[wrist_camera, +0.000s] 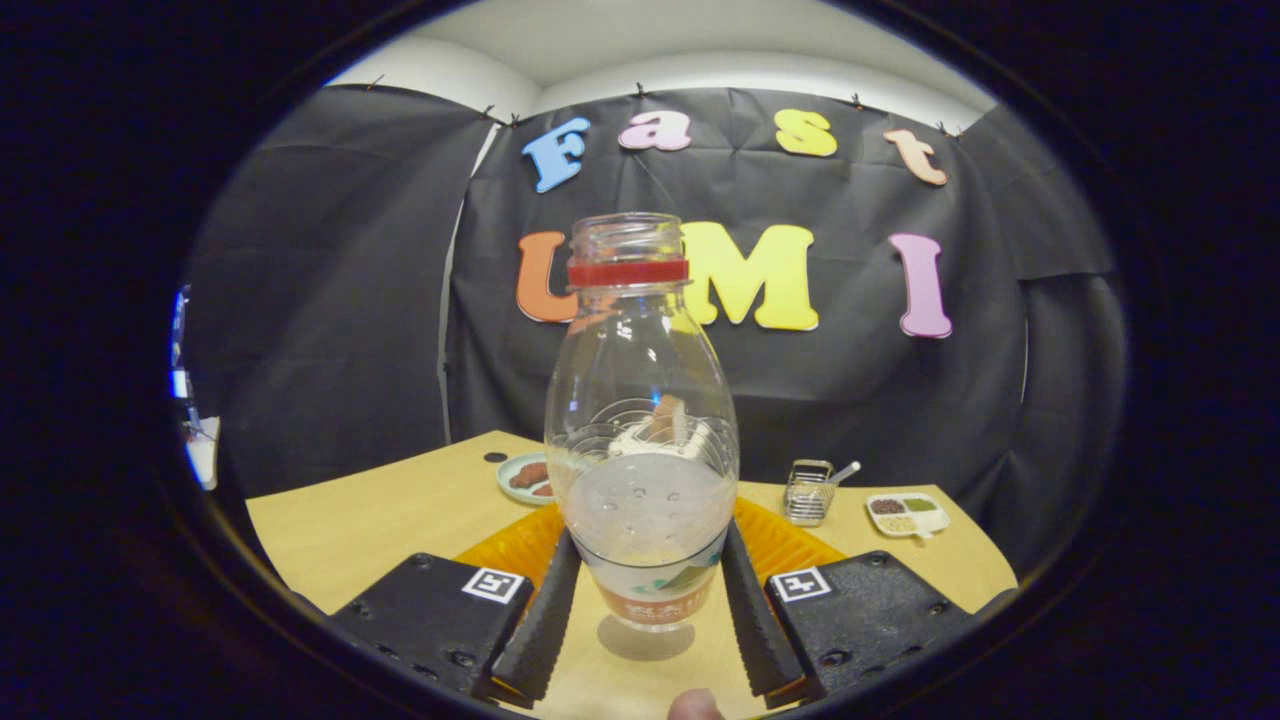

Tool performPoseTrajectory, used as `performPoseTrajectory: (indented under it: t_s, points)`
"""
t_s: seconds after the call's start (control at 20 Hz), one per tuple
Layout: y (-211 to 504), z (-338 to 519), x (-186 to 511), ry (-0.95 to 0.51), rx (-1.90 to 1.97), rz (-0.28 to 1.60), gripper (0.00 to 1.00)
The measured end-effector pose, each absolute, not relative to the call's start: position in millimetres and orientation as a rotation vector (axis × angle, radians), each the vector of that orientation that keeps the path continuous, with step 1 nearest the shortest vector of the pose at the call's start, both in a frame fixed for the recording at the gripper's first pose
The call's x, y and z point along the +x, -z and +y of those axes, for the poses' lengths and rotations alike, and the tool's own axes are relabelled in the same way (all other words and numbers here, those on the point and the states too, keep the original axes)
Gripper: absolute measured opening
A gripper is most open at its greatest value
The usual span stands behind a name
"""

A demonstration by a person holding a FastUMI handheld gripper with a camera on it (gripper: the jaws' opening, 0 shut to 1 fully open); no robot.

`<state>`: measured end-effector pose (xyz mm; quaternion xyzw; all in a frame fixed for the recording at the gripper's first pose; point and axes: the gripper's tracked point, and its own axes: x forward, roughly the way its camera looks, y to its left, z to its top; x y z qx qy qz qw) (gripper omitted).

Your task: Take the bottle from table, then pour the juice into the cup, finally place the bottle on the coaster

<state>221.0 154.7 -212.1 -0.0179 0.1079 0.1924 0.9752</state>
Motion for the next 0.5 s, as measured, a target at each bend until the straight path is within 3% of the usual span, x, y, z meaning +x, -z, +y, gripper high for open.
performPoseTrajectory:
  t_s: [0.5]
  points:
    - [293.1,165.4,246.1,-0.399,-0.037,0.322,0.77]
